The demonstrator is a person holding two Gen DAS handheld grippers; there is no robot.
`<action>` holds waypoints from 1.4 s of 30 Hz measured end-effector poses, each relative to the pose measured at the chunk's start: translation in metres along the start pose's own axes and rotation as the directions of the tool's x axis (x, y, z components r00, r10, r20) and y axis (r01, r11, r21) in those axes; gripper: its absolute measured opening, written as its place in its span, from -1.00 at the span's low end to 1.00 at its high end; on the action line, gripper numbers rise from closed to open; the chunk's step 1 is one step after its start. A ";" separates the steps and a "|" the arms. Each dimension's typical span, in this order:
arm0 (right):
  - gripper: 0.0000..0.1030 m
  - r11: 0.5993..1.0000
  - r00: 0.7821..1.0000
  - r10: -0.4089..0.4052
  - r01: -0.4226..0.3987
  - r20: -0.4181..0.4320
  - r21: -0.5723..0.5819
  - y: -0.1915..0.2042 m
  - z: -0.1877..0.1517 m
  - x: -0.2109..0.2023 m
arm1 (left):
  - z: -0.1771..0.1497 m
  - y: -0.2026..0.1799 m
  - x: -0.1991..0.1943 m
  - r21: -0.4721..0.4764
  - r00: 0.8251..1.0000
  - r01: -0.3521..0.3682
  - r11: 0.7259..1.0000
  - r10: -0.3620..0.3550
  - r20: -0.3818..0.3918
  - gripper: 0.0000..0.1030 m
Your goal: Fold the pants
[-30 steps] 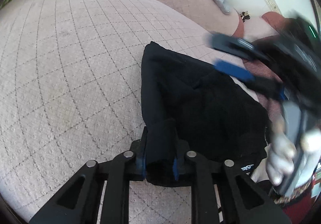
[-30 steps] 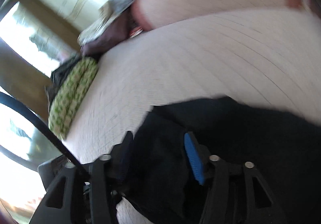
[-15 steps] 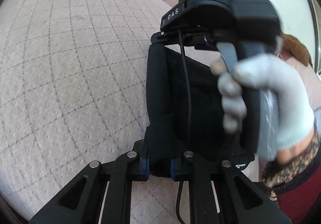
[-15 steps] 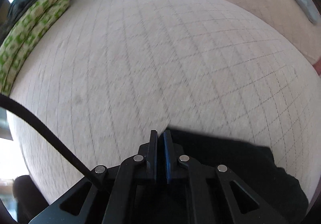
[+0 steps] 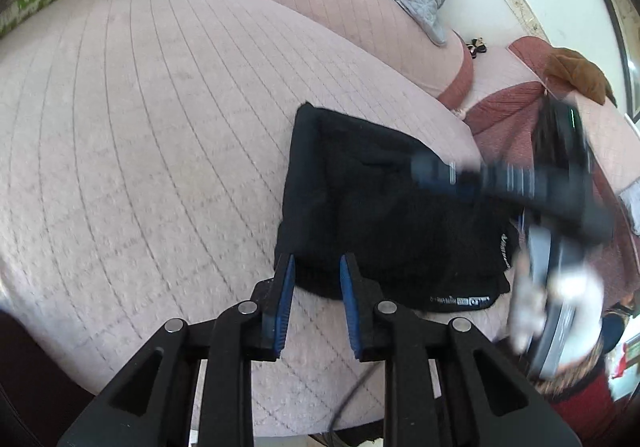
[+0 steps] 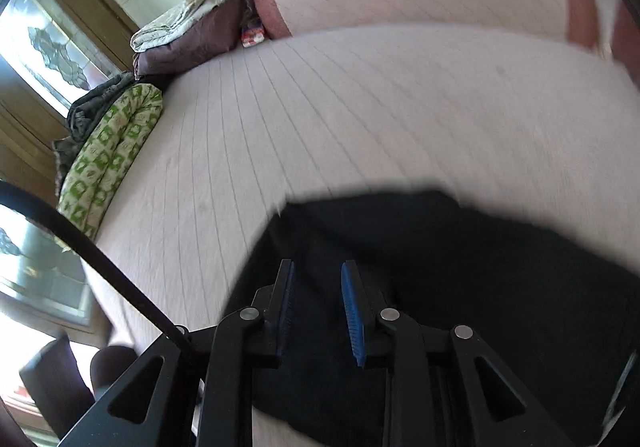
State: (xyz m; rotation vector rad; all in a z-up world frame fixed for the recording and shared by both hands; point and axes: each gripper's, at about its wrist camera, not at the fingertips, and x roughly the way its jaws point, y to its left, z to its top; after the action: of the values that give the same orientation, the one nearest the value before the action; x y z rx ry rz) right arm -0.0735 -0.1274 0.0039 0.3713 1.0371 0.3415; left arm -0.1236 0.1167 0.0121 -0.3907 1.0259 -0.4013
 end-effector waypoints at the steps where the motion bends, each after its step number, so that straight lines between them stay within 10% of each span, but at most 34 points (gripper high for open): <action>1: -0.50 1.000 1.000 0.002 -0.002 -0.009 0.008 -0.005 -0.010 0.002 | 0.010 -0.005 0.002 0.001 1.000 -0.009 1.000 0.009 0.002 -0.59; 5: -0.48 0.997 0.997 -0.081 0.081 0.004 0.011 -0.019 -0.043 0.013 | 0.030 -0.023 0.015 0.038 0.998 -0.059 0.998 0.059 0.010 -0.44; 8: -0.10 0.989 0.988 -0.149 0.150 0.049 -0.013 -0.026 -0.055 0.005 | 0.040 -0.033 0.033 0.066 0.996 -0.092 0.994 0.091 0.011 -0.31; 14: -0.06 0.996 0.990 -0.083 0.080 0.112 0.036 -0.038 -0.064 -0.012 | 0.031 -0.037 0.071 0.188 0.967 -0.248 0.950 0.255 -0.013 -0.17; 19: -0.06 0.990 0.976 -0.064 0.035 0.209 0.139 -0.062 -0.064 -0.054 | 0.040 -0.055 0.046 0.191 0.982 -0.169 0.967 0.182 -0.051 -0.17; 28: 0.19 0.879 0.837 -0.270 0.012 0.476 0.476 -0.172 -0.121 -0.179 | 0.068 -0.175 0.051 0.403 0.993 0.033 0.914 0.016 -0.117 0.05; 36: 0.19 0.807 0.906 -0.215 -0.045 0.365 0.589 -0.215 -0.177 -0.162 | 0.066 -0.311 0.165 0.567 0.938 0.187 0.803 0.026 -0.345 0.11; 42: 0.23 0.814 0.918 -0.132 -0.114 0.373 0.570 -0.208 -0.160 -0.139 | 0.049 -0.363 0.244 0.650 0.889 0.226 0.725 0.120 -0.443 0.11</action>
State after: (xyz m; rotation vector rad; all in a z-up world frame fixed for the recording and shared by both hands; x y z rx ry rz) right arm -0.2586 -0.3516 -0.0575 0.9546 0.7163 -0.0822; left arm -0.0186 -0.3098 0.0329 0.3841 1.2369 -0.9295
